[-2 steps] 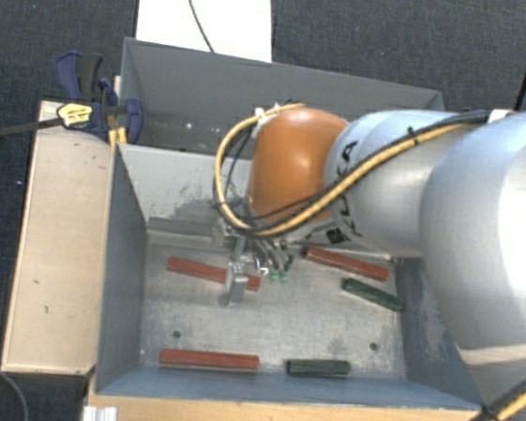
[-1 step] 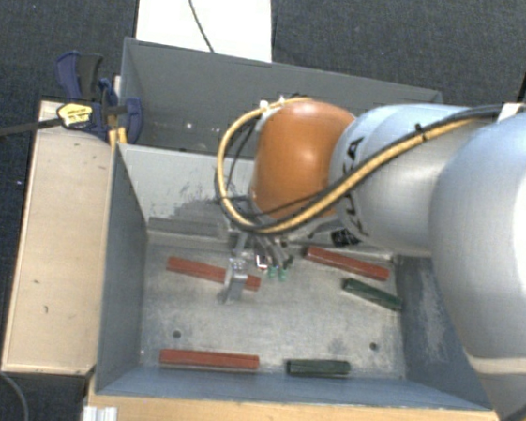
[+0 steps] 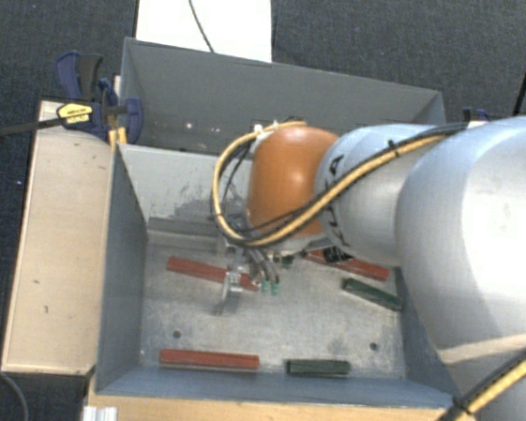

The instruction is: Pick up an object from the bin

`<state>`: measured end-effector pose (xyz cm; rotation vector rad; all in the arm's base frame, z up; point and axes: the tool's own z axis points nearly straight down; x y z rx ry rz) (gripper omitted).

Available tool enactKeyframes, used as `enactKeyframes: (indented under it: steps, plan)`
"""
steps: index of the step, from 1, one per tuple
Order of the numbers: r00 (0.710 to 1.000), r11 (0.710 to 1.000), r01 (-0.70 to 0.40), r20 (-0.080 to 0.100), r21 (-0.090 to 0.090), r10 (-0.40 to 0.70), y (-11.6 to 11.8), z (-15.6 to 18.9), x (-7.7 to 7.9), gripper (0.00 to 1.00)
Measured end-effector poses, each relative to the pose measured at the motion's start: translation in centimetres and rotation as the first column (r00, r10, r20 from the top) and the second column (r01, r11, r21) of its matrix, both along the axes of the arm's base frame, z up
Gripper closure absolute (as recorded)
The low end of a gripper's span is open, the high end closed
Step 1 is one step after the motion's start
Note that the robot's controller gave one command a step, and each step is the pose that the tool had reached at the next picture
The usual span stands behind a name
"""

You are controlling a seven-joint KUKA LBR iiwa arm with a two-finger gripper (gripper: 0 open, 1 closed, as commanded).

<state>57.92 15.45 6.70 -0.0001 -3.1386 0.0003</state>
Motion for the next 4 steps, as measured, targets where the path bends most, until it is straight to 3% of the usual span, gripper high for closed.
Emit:
enactKeyframes:
  steps: [1,2,3,4]
  plan:
    - [1.0,1.0,0.001,0.002,0.001,-0.001,0.0,0.0,0.0,0.0]
    - [1.0,1.0,0.002,0.003,0.002,-0.002,0.1,0.1,0.0,1.0]
    - [1.0,1.0,0.002,0.013,0.004,-0.002,0.1,9.7,0.3,1.0]
    - [1.0,1.0,0.001,0.008,0.003,-0.001,0.2,10.5,0.4,1.0]
